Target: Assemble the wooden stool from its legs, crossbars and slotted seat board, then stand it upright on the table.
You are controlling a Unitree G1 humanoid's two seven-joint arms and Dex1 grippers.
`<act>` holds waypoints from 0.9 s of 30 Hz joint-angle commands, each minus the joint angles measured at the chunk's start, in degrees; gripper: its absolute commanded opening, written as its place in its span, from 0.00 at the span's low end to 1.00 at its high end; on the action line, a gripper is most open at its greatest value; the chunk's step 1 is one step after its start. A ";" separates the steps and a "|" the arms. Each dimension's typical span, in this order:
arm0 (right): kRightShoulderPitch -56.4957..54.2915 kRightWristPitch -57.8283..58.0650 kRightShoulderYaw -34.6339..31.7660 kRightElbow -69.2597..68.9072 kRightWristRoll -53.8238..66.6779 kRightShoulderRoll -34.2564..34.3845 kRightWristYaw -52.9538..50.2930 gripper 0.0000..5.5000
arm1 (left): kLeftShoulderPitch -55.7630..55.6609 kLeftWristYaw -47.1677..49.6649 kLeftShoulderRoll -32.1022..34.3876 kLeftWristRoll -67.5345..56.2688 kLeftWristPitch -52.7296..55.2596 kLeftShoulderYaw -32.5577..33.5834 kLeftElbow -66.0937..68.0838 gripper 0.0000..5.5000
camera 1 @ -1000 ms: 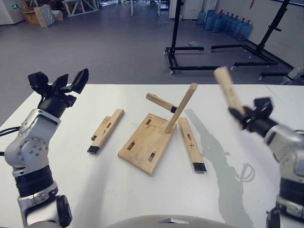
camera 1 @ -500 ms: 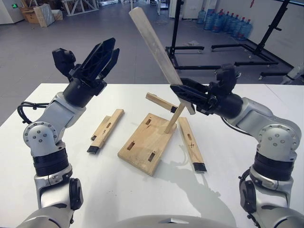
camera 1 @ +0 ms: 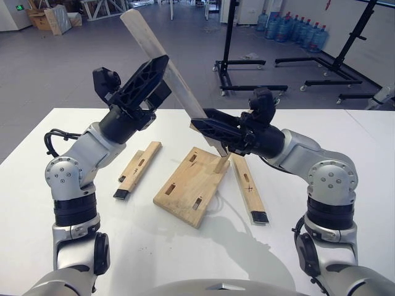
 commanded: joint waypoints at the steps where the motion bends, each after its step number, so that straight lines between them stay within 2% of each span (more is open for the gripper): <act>1: -0.46 0.14 0.96 -0.38 1.74 0.25 -0.85 0.37 | -2.43 1.62 1.97 -3.41 2.11 -1.75 1.31 0.98; 5: 0.38 0.31 1.29 -0.68 2.57 -0.08 -1.60 0.37 | -4.11 3.60 3.72 -6.96 2.95 -2.27 4.41 0.98; 22: 1.61 -0.54 1.83 -0.49 2.89 -0.95 -2.38 0.37 | -5.47 4.90 6.28 -9.01 3.62 -3.09 7.12 0.47; 27: 2.24 -0.66 2.10 -0.42 2.31 -1.42 -1.73 0.37 | -5.70 5.16 6.09 -9.03 3.10 -2.59 6.67 0.47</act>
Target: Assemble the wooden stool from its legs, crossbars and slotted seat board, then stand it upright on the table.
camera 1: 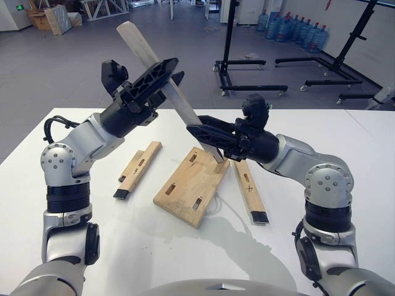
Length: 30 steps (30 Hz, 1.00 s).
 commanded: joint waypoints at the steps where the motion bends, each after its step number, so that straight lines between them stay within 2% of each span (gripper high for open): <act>1: 0.70 -0.70 0.41 -0.14 -0.58 -1.21 0.99 0.37 | -1.06 0.71 0.43 0.30 -0.69 0.65 -0.05 0.47; 2: 0.63 -0.81 0.59 -0.06 -0.76 -1.30 1.31 0.37 | -0.98 0.68 0.45 0.43 -0.72 0.67 -0.16 0.47; 4: 0.71 -0.47 1.18 0.01 -1.08 -2.06 2.00 0.48 | -0.84 0.48 0.50 0.99 -0.84 0.86 -0.08 0.45; 8: 1.77 0.50 1.25 -0.33 -0.99 -4.74 3.71 0.62 | -0.45 -0.97 0.64 4.03 -0.68 1.34 1.27 0.39; 11: 3.65 0.71 -1.38 -1.37 0.54 -8.22 5.32 0.71 | -0.25 -3.24 0.65 8.21 -0.38 1.19 2.65 0.37; 15: 7.52 1.38 -8.55 -3.93 5.17 -14.76 6.47 0.84 | 0.91 -7.08 1.70 14.47 -0.25 1.75 3.71 0.37; 19: 14.51 2.11 -21.01 -9.05 12.00 -25.51 10.92 0.98 | 4.46 -13.63 5.47 24.64 -1.82 3.52 1.98 0.37; 21: 20.35 1.54 -23.55 -14.42 9.27 -30.42 16.65 0.98 | 8.32 -17.62 7.40 32.30 -5.14 3.70 -3.39 0.37; 23: 24.64 -2.16 -19.87 -18.76 1.44 -31.82 19.08 0.98 | 10.99 -21.02 9.27 41.64 -10.28 2.71 -7.93 0.37; 24: 24.88 -4.83 -15.20 -19.80 -4.12 -31.56 18.76 0.98 | 11.48 -21.77 9.79 45.73 -12.94 2.64 -9.59 0.37; 27: 19.88 -14.55 6.42 -18.24 -27.35 -29.30 15.48 0.98 | 10.63 -22.84 10.20 53.55 -18.30 2.47 -12.04 0.37; 30: 10.18 -18.07 21.79 -11.12 -41.15 -22.31 12.36 0.98 | 9.65 -23.19 8.86 54.77 -19.40 2.63 -11.23 0.37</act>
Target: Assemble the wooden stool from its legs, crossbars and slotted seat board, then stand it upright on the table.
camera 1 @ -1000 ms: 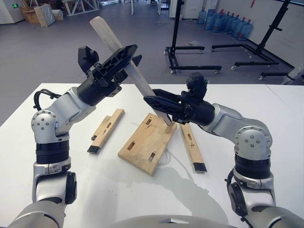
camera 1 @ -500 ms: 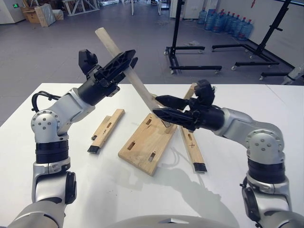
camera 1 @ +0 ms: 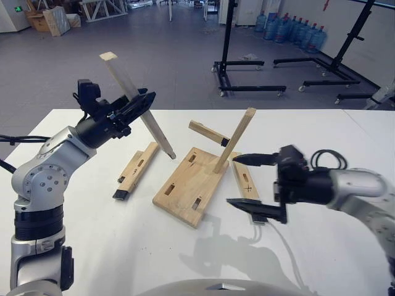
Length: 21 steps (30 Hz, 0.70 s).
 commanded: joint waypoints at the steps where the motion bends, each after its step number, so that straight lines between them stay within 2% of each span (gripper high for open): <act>1: -14.81 -5.61 23.80 10.12 -21.84 9.21 -4.52 0.98 | -2.22 -1.47 -0.79 1.40 -1.41 0.69 0.36 0.37; 6: -24.20 -1.60 36.43 22.85 -33.22 19.13 -7.72 0.98 | -3.35 0.27 -3.60 2.12 -2.33 1.34 2.49 0.37; 8: -25.68 -2.28 40.34 24.97 -37.01 20.23 -6.92 0.98 | -2.37 1.02 -4.50 3.80 -3.09 0.96 1.84 0.37; 15: -25.57 -4.96 45.63 28.02 -43.87 22.71 -4.43 0.98 | -0.96 2.78 -6.75 5.24 -3.68 2.12 0.59 0.37; 21: -24.06 -8.37 48.95 30.10 -50.40 21.49 -3.42 0.98 | -1.13 3.04 -7.83 5.78 -3.86 1.82 0.82 0.37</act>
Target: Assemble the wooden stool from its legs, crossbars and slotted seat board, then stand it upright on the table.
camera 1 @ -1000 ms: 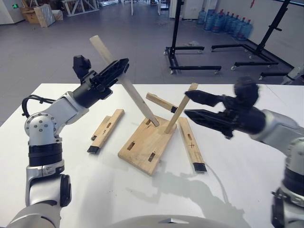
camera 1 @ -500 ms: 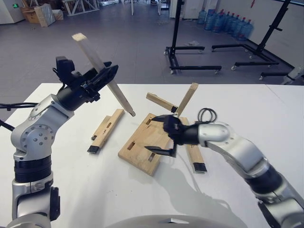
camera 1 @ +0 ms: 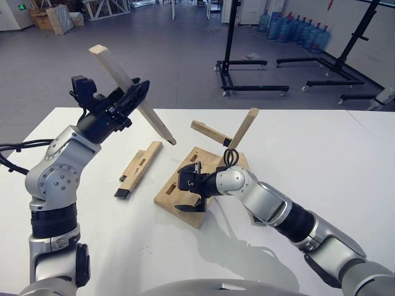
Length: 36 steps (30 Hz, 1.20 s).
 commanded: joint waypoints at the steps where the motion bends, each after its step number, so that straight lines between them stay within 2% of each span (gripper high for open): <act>1: 0.87 -2.56 1.92 1.26 -4.68 -1.87 0.95 0.98 | 0.08 0.07 -0.57 1.29 -0.41 -0.22 -0.14 0.37; 8: 5.07 -7.61 3.94 -1.46 -9.48 -10.63 8.27 0.98 | 0.80 0.32 -1.37 2.39 -0.37 -0.18 -0.78 0.37; 13: 10.84 -11.50 -0.89 -8.81 -8.07 -24.48 16.16 0.98 | 1.54 0.62 -1.23 2.54 0.32 0.12 -1.46 0.37; 17: 12.15 -17.96 -5.31 -8.44 -8.76 -30.06 19.25 0.98 | 1.65 1.26 -1.46 1.71 1.63 -0.06 -1.65 0.37; 22: 10.77 -20.90 -9.08 -7.29 -8.95 -28.84 20.54 0.98 | 1.53 1.14 -1.43 0.88 2.72 0.01 -1.71 0.37; 27: 8.27 -16.87 -14.79 -12.02 -5.72 -25.20 20.14 0.98 | 1.88 0.39 -1.14 0.83 4.48 -1.05 -0.60 0.37; 30: 7.15 -14.95 -18.01 -14.38 -5.60 -25.35 20.62 0.98 | 2.23 -0.42 -0.09 3.12 4.47 -1.96 0.43 0.37; 36: 8.21 -9.16 -28.31 -17.52 -1.85 -26.67 19.75 0.98 | 0.94 -6.87 1.67 9.45 -2.44 -2.32 3.55 0.37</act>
